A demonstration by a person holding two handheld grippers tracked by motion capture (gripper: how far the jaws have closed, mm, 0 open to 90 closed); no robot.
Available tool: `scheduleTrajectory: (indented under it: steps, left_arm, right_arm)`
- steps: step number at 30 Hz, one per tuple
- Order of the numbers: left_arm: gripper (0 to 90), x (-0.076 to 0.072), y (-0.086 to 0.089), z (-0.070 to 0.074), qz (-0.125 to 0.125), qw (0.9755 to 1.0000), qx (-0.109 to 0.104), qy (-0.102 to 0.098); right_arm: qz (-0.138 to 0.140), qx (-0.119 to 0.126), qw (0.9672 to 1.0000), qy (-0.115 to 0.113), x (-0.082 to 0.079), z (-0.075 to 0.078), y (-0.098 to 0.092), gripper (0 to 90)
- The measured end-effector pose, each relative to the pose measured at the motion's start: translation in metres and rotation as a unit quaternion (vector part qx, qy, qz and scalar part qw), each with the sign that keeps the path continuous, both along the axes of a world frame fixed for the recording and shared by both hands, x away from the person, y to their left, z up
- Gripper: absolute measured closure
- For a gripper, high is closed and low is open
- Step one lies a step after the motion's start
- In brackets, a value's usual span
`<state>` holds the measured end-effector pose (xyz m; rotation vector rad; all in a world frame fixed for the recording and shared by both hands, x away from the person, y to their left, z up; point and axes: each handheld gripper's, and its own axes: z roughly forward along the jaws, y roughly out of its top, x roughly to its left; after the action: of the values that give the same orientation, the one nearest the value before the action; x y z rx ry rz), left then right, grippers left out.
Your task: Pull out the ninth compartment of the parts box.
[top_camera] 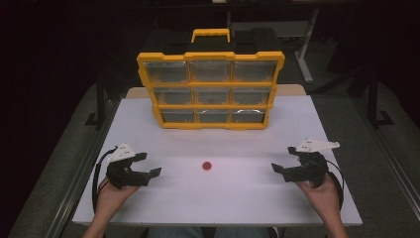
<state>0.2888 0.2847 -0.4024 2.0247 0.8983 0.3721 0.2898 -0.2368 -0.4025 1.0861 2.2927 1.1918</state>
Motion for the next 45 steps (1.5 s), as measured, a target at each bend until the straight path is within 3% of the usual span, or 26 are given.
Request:
scheduleTrajectory:
  steps: [19, 30, 37, 45]
  left_arm:
    - [19.3, 0.001, -0.002, -0.003, -0.009, 0.9999, 0.006, 0.008]
    - [20.5, 0.001, -0.003, -0.003, -0.013, 0.9998, -0.002, 0.012]
    - [21.8, 0.002, -0.008, -0.002, -0.024, 0.9995, -0.006, 0.019]
    - [23.9, 0.008, -0.017, 0.001, -0.055, 0.9977, -0.014, 0.038]
  right_arm:
    - [0.006, 0.001, 1.0000, 0.000, -0.001, 0.001, 0.002, 14.1]
    - [0.007, 0.003, 1.0000, -0.001, 0.000, 0.002, 0.002, 14.1]
    - [0.005, 0.001, 1.0000, 0.002, -0.001, 0.002, 0.001, 14.1]
    - [0.007, 0.004, 1.0000, 0.002, -0.002, 0.005, -0.001, 14.1]
